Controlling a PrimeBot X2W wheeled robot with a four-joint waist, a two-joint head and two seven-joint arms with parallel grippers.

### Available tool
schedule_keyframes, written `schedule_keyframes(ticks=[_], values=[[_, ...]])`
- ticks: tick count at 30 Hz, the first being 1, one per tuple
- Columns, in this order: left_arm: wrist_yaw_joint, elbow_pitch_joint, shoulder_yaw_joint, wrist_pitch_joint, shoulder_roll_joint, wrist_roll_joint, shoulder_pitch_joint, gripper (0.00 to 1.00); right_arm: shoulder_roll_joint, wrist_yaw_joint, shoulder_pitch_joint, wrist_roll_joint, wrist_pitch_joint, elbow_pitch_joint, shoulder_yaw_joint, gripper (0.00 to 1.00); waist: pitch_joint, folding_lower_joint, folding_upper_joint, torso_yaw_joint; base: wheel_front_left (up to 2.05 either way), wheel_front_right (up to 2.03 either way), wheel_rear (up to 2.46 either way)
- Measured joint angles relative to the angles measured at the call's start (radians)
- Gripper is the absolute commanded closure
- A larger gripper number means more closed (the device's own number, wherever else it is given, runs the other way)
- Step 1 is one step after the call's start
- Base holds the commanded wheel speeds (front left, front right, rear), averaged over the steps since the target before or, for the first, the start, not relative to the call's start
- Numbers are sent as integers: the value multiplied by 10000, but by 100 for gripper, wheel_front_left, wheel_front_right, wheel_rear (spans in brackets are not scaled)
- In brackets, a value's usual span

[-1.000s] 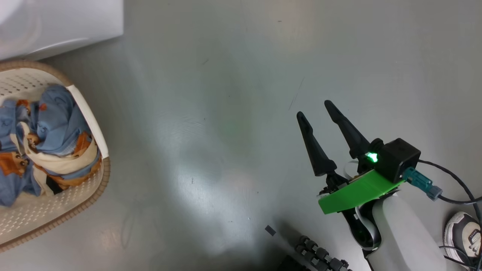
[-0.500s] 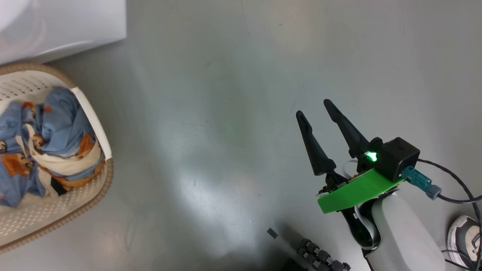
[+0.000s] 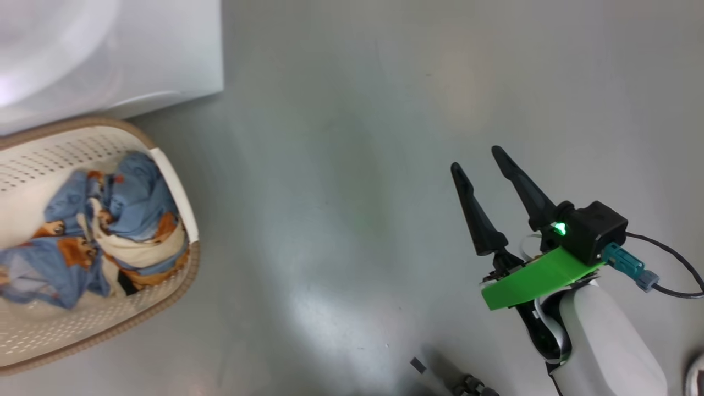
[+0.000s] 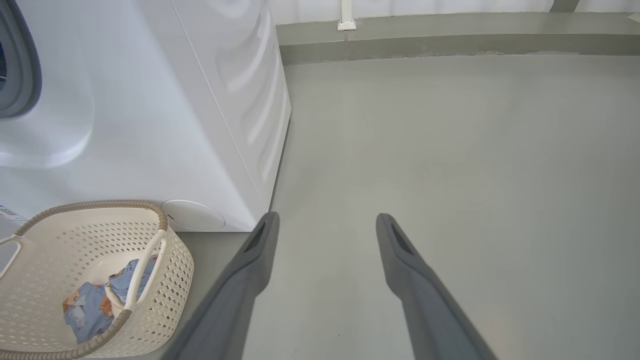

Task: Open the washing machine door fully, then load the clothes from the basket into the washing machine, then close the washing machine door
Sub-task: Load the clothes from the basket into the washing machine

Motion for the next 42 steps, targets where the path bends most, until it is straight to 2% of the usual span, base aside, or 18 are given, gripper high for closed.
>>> schedule_keyframes(ticks=[11, 22, 28, 33, 42], values=[[-397, -533, 6, -219, -742, -537, 1725, 0, -391, 0, 416, -105, 0, 12, -236, 0, -754, 0, 0, 783, 0, 0, 0], [-476, -3191, 226, -247, -1365, -978, 5068, 0, -650, 0, 882, -284, 0, 111, -372, 0, -1851, 0, 0, 1485, 0, 0, 0], [-226, -4847, 382, -247, -1843, -1072, 7137, 0, -738, 0, 1190, -288, 0, 190, -431, 0, -2449, 0, 0, 1764, 0, 0, 0], [159, -6387, 435, -247, -2230, -1131, 8913, 0, -752, 0, 1302, -353, 0, 228, -454, 0, -2964, 0, 0, 1914, 0, 0, 0], [677, -8378, 677, -247, -3032, -1396, 11461, 0, -646, 0, 1863, -357, 0, 378, -669, 0, -3776, 0, 0, 1923, 0, 0, 0]])
